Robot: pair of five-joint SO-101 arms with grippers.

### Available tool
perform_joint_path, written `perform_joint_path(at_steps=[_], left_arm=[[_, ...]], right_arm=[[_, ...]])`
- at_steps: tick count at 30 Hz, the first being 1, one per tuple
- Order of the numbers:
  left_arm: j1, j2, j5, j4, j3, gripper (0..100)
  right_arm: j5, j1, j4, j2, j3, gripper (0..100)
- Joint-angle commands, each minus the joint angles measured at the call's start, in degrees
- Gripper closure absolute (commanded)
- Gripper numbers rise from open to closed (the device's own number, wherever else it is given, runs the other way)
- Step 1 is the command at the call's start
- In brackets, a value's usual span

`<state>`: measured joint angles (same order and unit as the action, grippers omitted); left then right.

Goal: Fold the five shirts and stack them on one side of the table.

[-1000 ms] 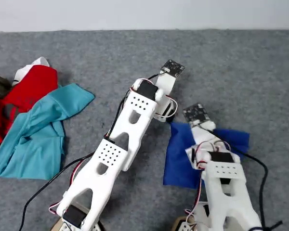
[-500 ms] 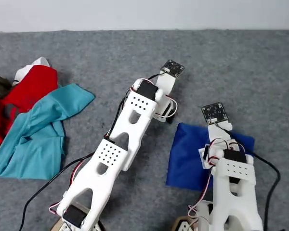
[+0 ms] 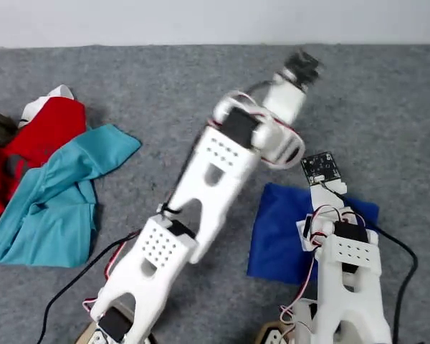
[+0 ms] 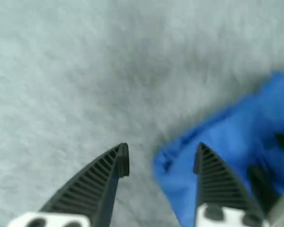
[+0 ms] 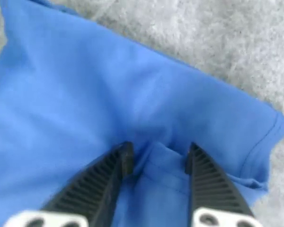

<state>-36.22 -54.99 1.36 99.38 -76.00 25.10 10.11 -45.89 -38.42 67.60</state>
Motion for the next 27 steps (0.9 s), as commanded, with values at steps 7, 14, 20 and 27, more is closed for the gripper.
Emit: perform_joint_path(at_steps=[7,14,20,27], left_arm=[[-0.44,3.78,4.04,-0.97,19.03,78],[-0.70,3.69,4.13,-8.26,29.67,78],[-0.35,3.69,3.69,-15.03,39.52,78],[2.64,3.78,3.78,-15.65,40.57,78]], right_arm=[[-0.44,0.84,-0.48,-1.27,-2.37,79.4],[-0.44,0.84,-0.48,-1.27,-2.37,79.4],[-0.26,0.84,-0.84,-1.36,-2.46,79.4],[6.86,2.33,-6.99,-1.36,-3.52,79.4]])
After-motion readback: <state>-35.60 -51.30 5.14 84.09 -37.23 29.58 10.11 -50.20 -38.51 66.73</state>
